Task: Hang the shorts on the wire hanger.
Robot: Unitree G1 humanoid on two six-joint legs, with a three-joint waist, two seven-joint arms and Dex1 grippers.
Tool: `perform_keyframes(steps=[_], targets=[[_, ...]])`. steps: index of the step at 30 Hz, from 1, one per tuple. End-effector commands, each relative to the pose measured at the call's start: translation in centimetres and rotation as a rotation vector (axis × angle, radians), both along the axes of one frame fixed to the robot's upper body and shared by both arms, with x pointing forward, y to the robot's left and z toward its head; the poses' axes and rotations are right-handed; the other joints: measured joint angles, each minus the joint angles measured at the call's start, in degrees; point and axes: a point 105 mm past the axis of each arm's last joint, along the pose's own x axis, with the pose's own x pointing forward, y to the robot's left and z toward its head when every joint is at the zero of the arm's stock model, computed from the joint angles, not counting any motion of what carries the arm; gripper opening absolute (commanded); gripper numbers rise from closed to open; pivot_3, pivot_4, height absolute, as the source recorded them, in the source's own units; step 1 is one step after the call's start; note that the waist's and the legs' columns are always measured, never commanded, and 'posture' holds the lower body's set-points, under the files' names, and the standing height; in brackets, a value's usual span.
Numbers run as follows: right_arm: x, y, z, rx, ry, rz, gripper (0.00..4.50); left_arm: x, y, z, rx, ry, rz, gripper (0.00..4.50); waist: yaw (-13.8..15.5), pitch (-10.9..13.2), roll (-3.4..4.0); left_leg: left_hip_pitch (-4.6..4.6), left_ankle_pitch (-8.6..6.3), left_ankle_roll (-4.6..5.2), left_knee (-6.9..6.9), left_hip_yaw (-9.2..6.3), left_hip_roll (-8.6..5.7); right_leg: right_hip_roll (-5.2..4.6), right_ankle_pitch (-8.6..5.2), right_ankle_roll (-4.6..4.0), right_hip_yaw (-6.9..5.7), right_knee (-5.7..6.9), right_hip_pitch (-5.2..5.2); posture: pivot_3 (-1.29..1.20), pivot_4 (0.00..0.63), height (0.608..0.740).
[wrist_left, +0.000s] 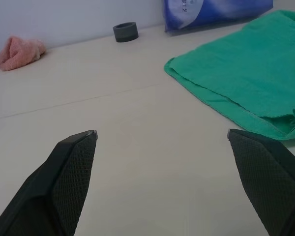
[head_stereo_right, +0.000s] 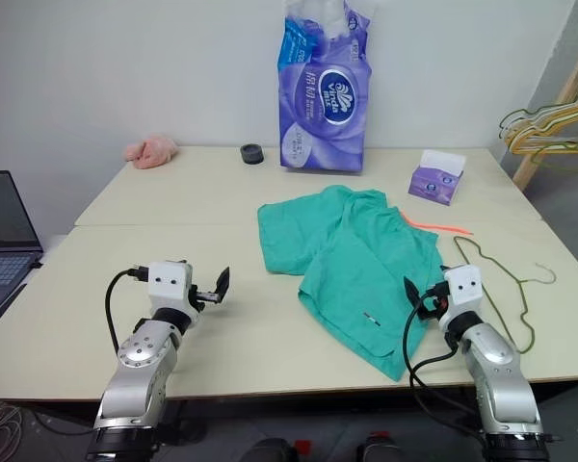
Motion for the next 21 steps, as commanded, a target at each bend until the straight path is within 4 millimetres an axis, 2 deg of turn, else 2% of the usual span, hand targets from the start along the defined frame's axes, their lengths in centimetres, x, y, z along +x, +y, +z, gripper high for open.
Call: perform_keyframes(steps=[1,7,13,21], targets=[[0.23,0.42,1.66,-0.013,-0.06,0.03,4.46,-0.03,0.34,1.28,0.012,-0.048,0.016,4.5,0.0,0.0,0.0,0.0,0.0,0.0,0.0,0.0,0.0,0.0,0.0,0.0,0.0,0.0,0.0,0.12,0.041,0.74],[0.27,0.74,1.76,-0.019,-0.068,0.051,4.46,-0.12,0.47,1.23,0.014,-0.045,0.022,4.5,0.01,0.0,0.0,-0.01,0.0,0.0,-0.01,-0.04,-0.01,-0.01,0.0,0.0,-0.04,-0.01,0.03,0.12,0.041,0.74],[0.27,0.54,1.77,-0.023,-0.071,0.035,4.46,-0.09,0.55,1.29,0.017,-0.046,0.021,4.5,0.01,0.01,0.02,-0.01,0.03,-0.02,0.02,-0.84,-0.17,-0.33,-0.06,-0.19,-1.03,-0.03,0.37,0.12,0.041,0.74],[0.09,0.47,1.66,-0.022,-0.069,0.032,4.46,0.07,0.35,1.36,0.016,-0.049,0.015,4.5,0.03,0.01,0.03,0.0,0.02,-0.03,-0.02,-0.82,-0.08,-0.28,-0.16,-0.34,-1.05,0.0,0.32,0.11,0.039,0.74]])
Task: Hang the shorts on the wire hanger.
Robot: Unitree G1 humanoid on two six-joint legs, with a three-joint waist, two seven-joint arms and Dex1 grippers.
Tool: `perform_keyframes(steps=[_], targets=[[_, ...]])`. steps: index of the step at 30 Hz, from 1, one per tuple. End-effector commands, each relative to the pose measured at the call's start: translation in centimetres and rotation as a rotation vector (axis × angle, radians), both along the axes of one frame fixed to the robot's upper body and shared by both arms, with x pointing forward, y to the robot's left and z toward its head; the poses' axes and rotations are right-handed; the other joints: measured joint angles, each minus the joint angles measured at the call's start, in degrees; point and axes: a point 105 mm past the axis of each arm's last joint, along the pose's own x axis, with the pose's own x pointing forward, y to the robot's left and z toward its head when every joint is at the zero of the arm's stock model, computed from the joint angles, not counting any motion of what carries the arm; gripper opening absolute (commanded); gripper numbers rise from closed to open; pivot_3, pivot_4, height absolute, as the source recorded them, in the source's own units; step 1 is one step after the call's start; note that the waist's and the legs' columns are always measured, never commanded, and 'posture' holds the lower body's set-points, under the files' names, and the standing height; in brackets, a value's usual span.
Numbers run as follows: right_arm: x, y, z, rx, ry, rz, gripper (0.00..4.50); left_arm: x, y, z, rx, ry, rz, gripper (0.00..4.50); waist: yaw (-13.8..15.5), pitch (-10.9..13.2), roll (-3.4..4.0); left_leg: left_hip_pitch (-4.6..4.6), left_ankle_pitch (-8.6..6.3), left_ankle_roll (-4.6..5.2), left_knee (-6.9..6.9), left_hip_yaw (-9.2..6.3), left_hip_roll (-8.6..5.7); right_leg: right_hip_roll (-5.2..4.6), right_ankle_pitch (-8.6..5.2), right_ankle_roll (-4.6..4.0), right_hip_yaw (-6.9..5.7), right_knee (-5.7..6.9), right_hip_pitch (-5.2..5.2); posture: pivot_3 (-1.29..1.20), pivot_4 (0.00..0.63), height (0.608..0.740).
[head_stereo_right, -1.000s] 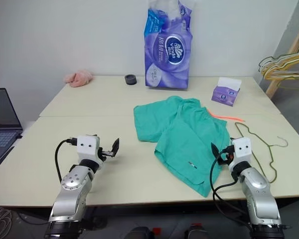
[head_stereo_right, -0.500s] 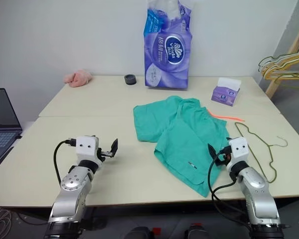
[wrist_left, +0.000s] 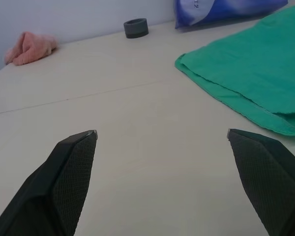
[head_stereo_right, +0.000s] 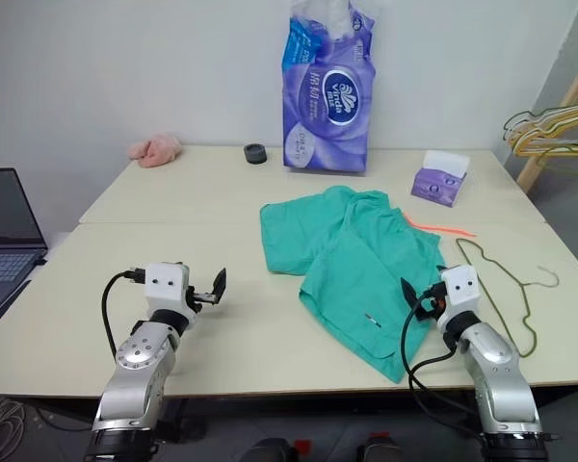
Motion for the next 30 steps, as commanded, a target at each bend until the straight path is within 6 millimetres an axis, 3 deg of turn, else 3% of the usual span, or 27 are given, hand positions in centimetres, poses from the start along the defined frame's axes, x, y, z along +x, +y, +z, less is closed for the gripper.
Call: perform_keyframes(steps=[1,5,10,15,18,21,24,30], targets=[[0.1,0.2,1.7,-0.011,-0.069,0.013,4.46,0.3,-0.1,1.5,0.015,-0.054,-0.007,4.5,0.0,0.0,0.0,0.0,0.0,0.0,0.0,0.01,0.0,0.0,0.0,0.0,0.01,0.0,0.0,0.11,0.039,0.74],[-0.6,0.1,2.2,-0.013,-0.068,0.046,4.46,0.1,-1.8,2.0,-0.009,-0.053,-0.112,4.5,-0.03,0.01,0.01,0.0,0.0,0.0,0.01,0.05,-0.01,0.01,0.0,0.01,0.03,0.0,0.0,0.08,0.041,0.74],[-3.4,2.1,3.0,-0.092,-0.037,0.272,4.46,-1.5,-7.4,2.8,-0.056,0.001,-0.543,4.5,-0.24,0.03,0.04,-0.05,-0.01,0.0,0.0,0.13,-0.04,0.0,-0.02,0.01,0.06,-0.04,-0.05,0.03,0.043,0.74],[-7.3,2.8,1.9,-0.2,0.082,0.474,4.46,-3.2,-12.1,2.7,0.02,0.1,-0.903,4.5,-0.66,0.07,0.11,0.01,-0.01,0.0,0.02,0.16,0.04,0.12,-0.27,0.16,0.06,0.0,-0.03,-0.03,0.044,0.74],[-9.1,2.2,1.5,-0.197,0.176,0.52,4.46,-5.0,-14.5,1.9,0.053,0.201,-1.12,4.5,-1.6,0.07,0.1,0.02,-0.01,0.0,0.05,0.23,0.03,0.15,-0.45,-0.1,0.06,0.0,0.03,-0.07,0.046,0.74],[-10.3,1.2,1.1,-0.196,0.263,0.528,4.46,-5.5,-16.5,1.8,0.026,0.239,-1.231,4.5,-2.49,0.08,0.08,0.05,-0.01,0.0,0.05,0.23,0.03,0.15,-0.44,-0.08,0.18,-0.01,0.03,-0.1,0.046,0.74],[-11.5,-1.3,0.5,-0.204,0.36,0.478,4.46,-6.2,-18.8,1.1,0.059,0.29,-1.366,4.5,-3.43,0.1,0.02,0.05,-0.01,0.0,0.09,0.23,0.03,0.17,-0.42,-0.03,0.2,-0.01,0.07,-0.13,0.044,0.74],[-13.0,-3.4,0.0,-0.231,0.393,0.415,4.46,-5.9,-21.3,-0.4,0.134,0.321,-1.454,4.5,-4.87,0.1,-0.01,0.09,-0.01,0.01,0.09,0.3,0.04,0.27,-0.43,-0.02,0.18,-0.07,0.16,-0.17,0.048,0.74]])
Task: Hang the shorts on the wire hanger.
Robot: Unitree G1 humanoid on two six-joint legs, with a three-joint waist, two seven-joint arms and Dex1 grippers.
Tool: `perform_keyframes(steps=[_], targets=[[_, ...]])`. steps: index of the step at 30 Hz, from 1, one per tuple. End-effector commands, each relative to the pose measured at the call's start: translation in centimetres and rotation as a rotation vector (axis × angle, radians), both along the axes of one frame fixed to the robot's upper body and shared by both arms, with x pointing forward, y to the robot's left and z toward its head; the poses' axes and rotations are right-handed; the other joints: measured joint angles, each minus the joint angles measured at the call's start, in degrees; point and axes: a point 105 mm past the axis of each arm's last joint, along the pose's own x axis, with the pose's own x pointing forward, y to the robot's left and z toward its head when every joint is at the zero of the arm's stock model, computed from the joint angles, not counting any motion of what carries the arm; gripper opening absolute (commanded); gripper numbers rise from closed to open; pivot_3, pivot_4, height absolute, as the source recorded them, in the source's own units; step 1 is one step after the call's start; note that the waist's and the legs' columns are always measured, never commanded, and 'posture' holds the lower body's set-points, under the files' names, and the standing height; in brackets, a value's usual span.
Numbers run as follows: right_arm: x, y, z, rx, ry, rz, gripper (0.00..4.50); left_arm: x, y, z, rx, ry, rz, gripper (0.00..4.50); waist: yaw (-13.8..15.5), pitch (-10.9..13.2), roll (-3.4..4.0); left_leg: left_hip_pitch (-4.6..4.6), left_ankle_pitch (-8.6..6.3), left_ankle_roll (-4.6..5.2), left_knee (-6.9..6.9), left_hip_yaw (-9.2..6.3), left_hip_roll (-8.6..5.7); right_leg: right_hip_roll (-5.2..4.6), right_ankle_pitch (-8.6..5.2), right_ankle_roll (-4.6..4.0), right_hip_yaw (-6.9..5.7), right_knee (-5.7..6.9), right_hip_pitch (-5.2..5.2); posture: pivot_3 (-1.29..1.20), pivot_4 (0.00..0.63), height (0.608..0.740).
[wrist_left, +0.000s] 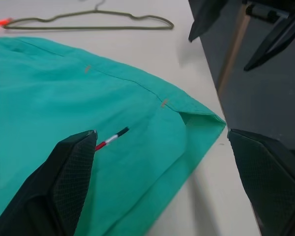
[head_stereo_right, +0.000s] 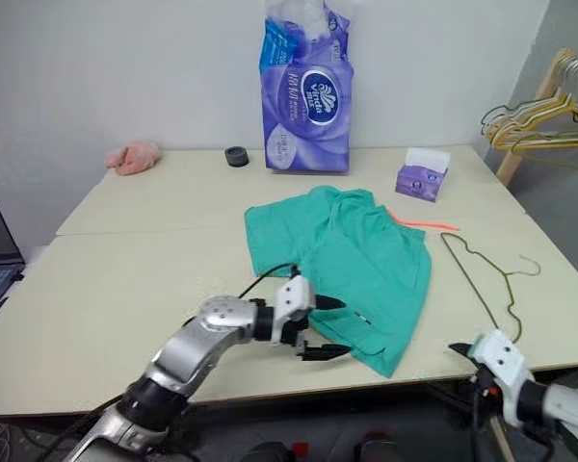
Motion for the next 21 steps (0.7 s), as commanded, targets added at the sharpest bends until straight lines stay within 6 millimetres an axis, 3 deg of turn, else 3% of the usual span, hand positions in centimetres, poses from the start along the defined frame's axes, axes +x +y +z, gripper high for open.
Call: perform_keyframes(steps=[1,6,13,16,21], targets=[[0.1,-0.3,0.9,-0.01,-0.065,-0.003,4.46,-0.4,-1.0,-0.4,0.036,-0.03,-0.079,4.5,-0.82,0.0,0.01,0.0,0.0,0.0,-0.02,-0.01,0.03,0.03,0.0,0.0,0.03,0.01,-0.01,-0.19,0.051,0.74],[0.0,0.3,0.9,0.004,-0.096,-0.018,4.46,-0.9,-2.3,-1.7,0.079,-0.022,-0.126,4.5,-2.36,0.06,0.02,0.02,-0.01,0.01,-0.08,-0.06,0.1,0.13,0.0,0.02,0.04,0.02,-0.01,-0.21,0.059,0.74],[0.2,1.5,1.3,0.012,-0.109,0.002,4.46,0.3,-3.4,-3.0,0.143,-0.079,-0.084,4.5,-2.39,0.12,-0.02,0.01,-0.02,0.01,-0.07,-0.13,0.09,0.12,0.11,0.2,0.09,0.0,-0.04,-0.22,0.063,0.74],[0.6,1.9,1.6,0.013,-0.125,0.007,4.5,0.8,-3.7,-3.4,0.148,-0.095,-0.045,3.9,-2.4,0.13,-0.04,0.01,-0.02,0.01,-0.07,-0.11,0.08,0.12,0.12,0.24,0.15,-0.03,-0.05,-0.22,0.063,0.74],[0.9,2.1,1.7,0.013,-0.131,0.009,4.5,1.0,-3.5,-3.6,0.148,-0.082,-0.019,2.36,-2.46,0.13,-0.04,0.01,-0.02,0.01,-0.07,-0.01,0.07,0.12,0.15,0.3,0.31,-0.04,-0.08,-0.21,0.063,0.74]])
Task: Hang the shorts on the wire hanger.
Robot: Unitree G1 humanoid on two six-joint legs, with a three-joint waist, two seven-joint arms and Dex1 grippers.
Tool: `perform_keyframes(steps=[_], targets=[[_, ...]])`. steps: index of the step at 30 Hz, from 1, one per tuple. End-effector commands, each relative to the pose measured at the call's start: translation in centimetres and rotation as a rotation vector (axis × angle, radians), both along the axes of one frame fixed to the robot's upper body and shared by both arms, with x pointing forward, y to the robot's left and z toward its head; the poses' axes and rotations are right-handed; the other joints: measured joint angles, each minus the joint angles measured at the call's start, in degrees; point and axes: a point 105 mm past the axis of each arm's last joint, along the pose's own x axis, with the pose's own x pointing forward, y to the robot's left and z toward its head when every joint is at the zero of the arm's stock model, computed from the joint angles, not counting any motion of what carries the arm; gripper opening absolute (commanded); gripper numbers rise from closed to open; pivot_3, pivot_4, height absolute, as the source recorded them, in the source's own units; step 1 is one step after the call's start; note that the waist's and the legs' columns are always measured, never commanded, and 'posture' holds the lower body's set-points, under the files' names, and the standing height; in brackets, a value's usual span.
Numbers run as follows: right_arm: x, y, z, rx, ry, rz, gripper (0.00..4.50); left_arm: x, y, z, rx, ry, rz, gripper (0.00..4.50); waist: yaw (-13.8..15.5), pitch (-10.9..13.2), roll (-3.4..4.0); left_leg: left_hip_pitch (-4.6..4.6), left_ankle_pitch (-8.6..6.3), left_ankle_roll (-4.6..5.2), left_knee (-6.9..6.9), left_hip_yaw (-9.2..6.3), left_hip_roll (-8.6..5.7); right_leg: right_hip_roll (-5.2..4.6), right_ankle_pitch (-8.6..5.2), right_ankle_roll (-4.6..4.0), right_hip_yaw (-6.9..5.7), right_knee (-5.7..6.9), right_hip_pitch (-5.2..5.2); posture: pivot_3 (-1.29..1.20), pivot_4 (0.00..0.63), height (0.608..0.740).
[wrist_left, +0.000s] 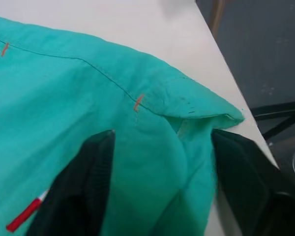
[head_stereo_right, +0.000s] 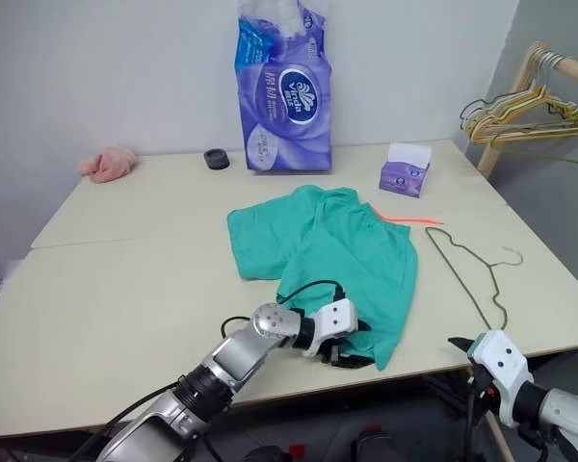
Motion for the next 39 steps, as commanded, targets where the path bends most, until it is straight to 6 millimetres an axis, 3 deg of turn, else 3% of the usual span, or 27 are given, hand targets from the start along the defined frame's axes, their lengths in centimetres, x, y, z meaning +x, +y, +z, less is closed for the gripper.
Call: perform_keyframes(steps=[1,7,8,11,14,19,24,32,39], targets=[[0.3,0.4,0.8,-0.006,-0.038,0.015,4.5,0.5,0.4,0.2,0.003,-0.015,0.024,2.02,-0.02,0.0,0.0,0.0,0.0,0.0,0.0,0.01,0.0,0.0,0.0,0.0,0.02,0.0,-0.01,-0.21,0.063,0.74],[0.6,0.9,0.9,-0.002,-0.046,0.035,4.5,0.9,1.0,0.5,-0.011,-0.005,0.047,0.14,-0.27,-0.01,0.01,0.01,0.0,0.0,0.0,0.08,0.0,0.02,0.02,0.03,0.15,0.01,-0.03,-0.21,0.063,0.74],[0.7,1.0,0.9,0.0,-0.048,0.039,4.5,1.0,1.1,0.6,-0.016,-0.003,0.053,0.02,-0.34,-0.01,0.01,0.0,0.0,0.0,0.0,0.09,0.01,0.03,0.02,0.04,0.18,0.02,-0.05,-0.21,0.063,0.74],[1.3,1.8,1.2,0.008,-0.064,0.076,4.5,2.1,3.6,1.9,-0.038,0.001,0.113,0.02,-0.68,0.0,0.0,-0.01,0.0,0.0,-0.02,0.1,0.02,0.05,0.03,0.04,0.35,0.05,-0.11,-0.2,0.065,0.74],[1.7,2.6,1.5,0.007,-0.079,0.118,4.5,3.2,7.8,2.8,-0.045,0.03,0.211,0.02,-1.31,0.07,0.02,-0.03,0.0,0.01,-0.06,0.13,0.09,0.15,0.03,0.03,0.45,0.12,-0.22,-0.19,0.068,0.74],[3.1,3.6,1.5,-0.019,-0.133,0.178,4.5,2.5,15.4,2.2,0.05,0.061,0.332,0.02,-1.4,0.12,0.06,-0.02,-0.02,0.02,-0.12,0.17,0.2,0.27,0.01,0.0,0.53,0.13,-0.32,-0.13,0.067,0.74],[7.3,4.8,1.1,-0.14,-0.286,0.203,4.5,2.5,22.0,2.8,0.081,0.066,0.531,0.02,-0.57,0.19,-0.12,-0.02,-0.02,0.0,-0.04,0.22,0.18,0.11,0.04,0.02,0.54,0.13,-0.31,-0.07,0.057,0.74],[13.7,6.7,-0.8,-0.355,-0.411,0.261,4.5,3.1,25.0,5.2,0.011,0.095,0.637,0.02,1.31,0.21,-0.16,-0.1,-0.02,0.0,-0.04,0.34,0.1,0.02,0.11,0.06,0.48,0.17,-0.43,-0.04,0.045,0.74],[17.8,7.8,-1.8,-0.567,-0.552,0.373,4.5,4.1,25.4,6.7,-0.019,0.079,0.662,0.02,1.92,0.18,-0.19,-0.04,-0.01,-0.01,0.0,0.43,0.08,0.01,0.34,-0.17,0.48,0.24,-0.43,-0.03,0.04,0.74]])
